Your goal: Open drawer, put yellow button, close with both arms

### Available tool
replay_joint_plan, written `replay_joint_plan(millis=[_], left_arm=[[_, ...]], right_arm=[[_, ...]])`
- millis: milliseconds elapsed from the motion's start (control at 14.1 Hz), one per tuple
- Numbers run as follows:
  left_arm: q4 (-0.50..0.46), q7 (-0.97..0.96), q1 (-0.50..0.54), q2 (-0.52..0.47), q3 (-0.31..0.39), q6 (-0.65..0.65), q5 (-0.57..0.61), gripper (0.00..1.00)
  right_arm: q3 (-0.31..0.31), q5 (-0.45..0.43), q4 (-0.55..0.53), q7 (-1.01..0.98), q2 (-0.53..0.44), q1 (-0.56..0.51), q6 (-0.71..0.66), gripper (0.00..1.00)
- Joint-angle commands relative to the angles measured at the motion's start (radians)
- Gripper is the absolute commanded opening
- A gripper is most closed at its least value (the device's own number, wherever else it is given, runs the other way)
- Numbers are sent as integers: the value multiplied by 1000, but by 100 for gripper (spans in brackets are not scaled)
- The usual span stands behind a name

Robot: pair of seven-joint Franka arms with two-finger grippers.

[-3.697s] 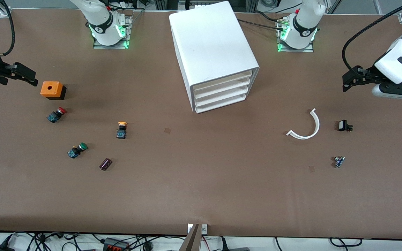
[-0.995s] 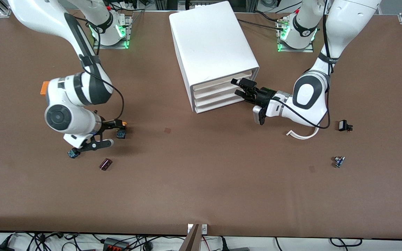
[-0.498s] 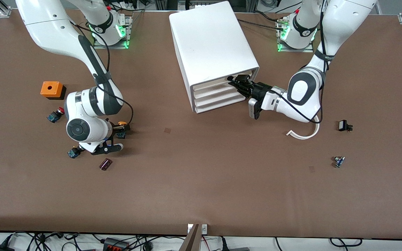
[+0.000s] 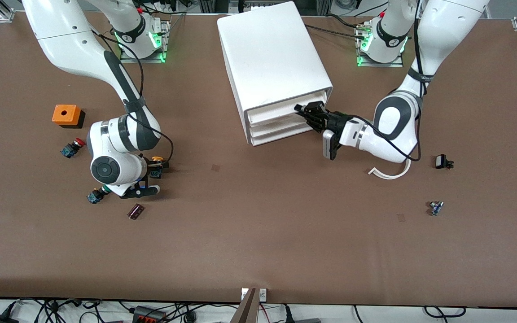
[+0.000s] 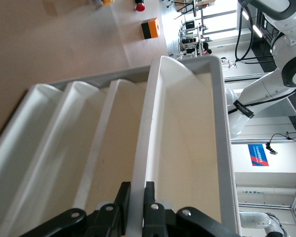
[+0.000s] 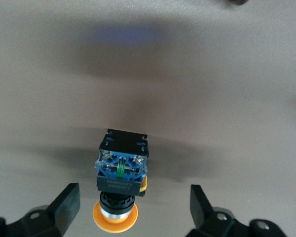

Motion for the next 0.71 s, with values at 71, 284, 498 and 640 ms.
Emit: replay_joint_plan(millis=[71, 284, 498, 640], left_arm=[[204, -27, 28, 134, 15, 10, 81, 1], [242, -27, 50, 153, 18, 10, 98, 1], [242, -30, 56, 140, 18, 13, 124, 96], [256, -32, 76, 139, 18, 1, 130, 100]], right_arm=[[1, 14, 1, 21, 17, -5, 5, 92], [1, 14, 1, 21, 17, -5, -3, 80], [2, 14, 3, 15, 17, -3, -6, 36], [2, 14, 13, 12, 14, 1, -6, 8]])
